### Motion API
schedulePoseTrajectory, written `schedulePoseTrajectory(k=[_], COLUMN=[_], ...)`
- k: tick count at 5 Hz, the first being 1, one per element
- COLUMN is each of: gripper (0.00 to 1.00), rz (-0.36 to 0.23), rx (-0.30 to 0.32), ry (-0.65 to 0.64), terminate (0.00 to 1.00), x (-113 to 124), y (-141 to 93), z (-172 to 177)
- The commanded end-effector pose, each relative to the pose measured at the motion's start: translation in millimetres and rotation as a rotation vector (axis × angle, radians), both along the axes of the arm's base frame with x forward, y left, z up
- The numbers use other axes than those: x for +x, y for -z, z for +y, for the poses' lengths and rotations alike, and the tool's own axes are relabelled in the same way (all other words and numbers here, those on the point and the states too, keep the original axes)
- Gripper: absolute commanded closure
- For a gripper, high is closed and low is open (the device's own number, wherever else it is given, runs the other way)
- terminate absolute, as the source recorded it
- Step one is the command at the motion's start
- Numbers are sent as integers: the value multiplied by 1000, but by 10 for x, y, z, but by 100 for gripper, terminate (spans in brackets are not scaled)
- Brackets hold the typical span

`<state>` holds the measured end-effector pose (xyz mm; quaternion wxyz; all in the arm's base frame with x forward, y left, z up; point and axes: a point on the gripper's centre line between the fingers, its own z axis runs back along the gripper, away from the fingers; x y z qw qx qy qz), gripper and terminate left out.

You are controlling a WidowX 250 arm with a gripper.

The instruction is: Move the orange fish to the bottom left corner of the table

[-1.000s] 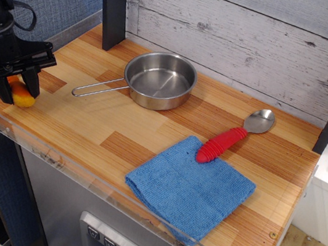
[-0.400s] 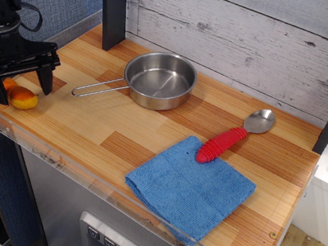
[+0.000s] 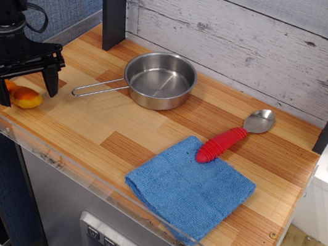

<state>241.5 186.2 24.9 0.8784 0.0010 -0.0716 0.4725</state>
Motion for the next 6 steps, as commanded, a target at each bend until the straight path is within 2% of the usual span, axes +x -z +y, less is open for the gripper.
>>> schedulePoseTrajectory(k=[1,2,3,4,5,6], gripper=[0,0,0,0,0,0], rz=[-35,-72,-65,-78,-103,-103], rx=[7,3,-35,-17,-14,-14], ry=[35,56,66,117,190,190], terminate=[0,0,0,0,0,100], x=[187,208,155,116,139,139], y=[-708,-1053,-1255,-1376,-1370,-1370], z=[-12,-139,-224,-327,-477,-477])
